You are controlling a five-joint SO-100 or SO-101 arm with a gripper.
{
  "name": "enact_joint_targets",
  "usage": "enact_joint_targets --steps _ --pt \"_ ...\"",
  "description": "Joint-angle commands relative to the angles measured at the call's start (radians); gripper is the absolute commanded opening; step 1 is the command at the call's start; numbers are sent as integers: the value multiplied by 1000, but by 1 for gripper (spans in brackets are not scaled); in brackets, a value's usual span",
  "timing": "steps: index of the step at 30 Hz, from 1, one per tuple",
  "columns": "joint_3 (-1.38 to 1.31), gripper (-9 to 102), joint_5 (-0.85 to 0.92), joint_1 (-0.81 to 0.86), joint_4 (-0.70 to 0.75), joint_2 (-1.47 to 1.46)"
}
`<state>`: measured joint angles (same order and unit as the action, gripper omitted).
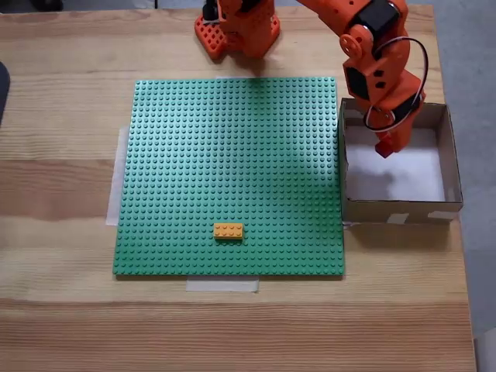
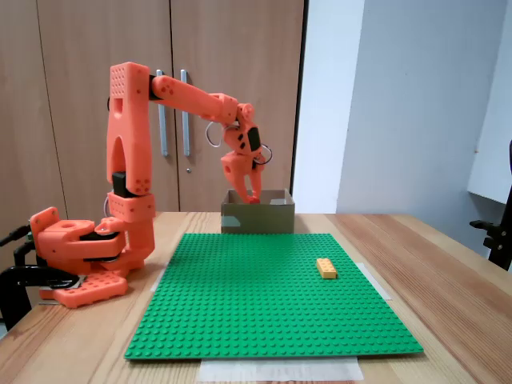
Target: Pick the red lego block and put it in the box.
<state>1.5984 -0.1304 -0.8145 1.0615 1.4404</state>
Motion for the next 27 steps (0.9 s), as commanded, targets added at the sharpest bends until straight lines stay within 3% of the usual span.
enact_joint_targets --steps 1,27 --pt "-87 -1 3 -9 17 -25" --pt "-163 -1 18 -25 -9 -132"
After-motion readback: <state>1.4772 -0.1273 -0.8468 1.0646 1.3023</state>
